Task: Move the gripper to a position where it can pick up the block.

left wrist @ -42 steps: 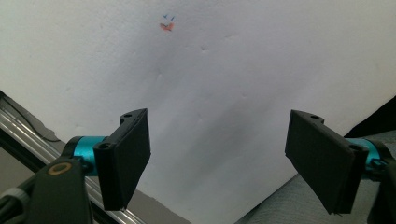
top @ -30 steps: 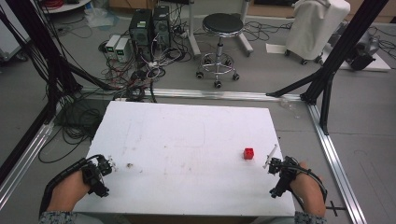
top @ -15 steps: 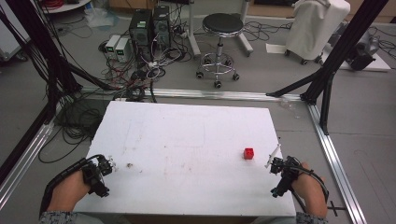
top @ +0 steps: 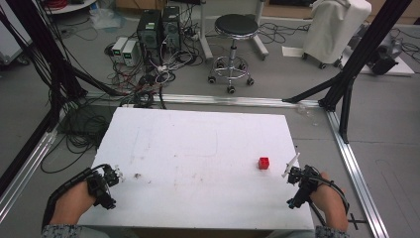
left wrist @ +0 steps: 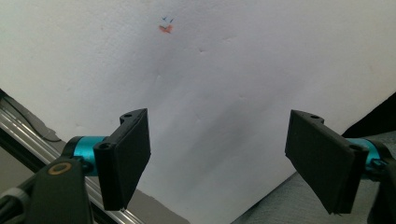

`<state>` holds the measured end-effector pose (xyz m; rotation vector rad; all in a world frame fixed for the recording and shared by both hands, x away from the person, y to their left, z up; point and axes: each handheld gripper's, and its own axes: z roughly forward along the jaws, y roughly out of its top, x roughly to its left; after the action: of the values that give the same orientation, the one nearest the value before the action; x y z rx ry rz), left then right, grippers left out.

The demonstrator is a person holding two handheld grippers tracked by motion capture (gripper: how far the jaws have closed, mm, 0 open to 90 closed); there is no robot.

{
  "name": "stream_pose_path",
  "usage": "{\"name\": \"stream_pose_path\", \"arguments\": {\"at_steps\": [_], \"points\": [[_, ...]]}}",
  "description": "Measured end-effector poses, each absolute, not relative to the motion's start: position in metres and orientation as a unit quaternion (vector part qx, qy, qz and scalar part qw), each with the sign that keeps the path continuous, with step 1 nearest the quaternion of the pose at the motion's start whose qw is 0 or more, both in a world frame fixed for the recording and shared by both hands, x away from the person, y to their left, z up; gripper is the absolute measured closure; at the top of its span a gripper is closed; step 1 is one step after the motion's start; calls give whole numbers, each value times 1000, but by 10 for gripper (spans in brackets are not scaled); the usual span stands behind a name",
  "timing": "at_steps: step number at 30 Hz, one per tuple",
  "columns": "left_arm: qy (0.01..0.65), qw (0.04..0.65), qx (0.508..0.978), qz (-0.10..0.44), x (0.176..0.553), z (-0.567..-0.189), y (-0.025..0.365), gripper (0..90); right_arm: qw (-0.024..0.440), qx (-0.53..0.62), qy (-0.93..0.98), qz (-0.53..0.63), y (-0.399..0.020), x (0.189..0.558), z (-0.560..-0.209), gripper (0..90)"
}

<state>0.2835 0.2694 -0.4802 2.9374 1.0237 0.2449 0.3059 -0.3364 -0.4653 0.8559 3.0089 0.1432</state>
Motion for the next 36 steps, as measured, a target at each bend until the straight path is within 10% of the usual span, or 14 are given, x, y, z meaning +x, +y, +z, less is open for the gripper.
{"name": "stream_pose_path", "arguments": {"at_steps": [36], "points": [[320,8,944,78,283,-481,267,225,37,157,987,-4,-339,381,-470,11]]}}
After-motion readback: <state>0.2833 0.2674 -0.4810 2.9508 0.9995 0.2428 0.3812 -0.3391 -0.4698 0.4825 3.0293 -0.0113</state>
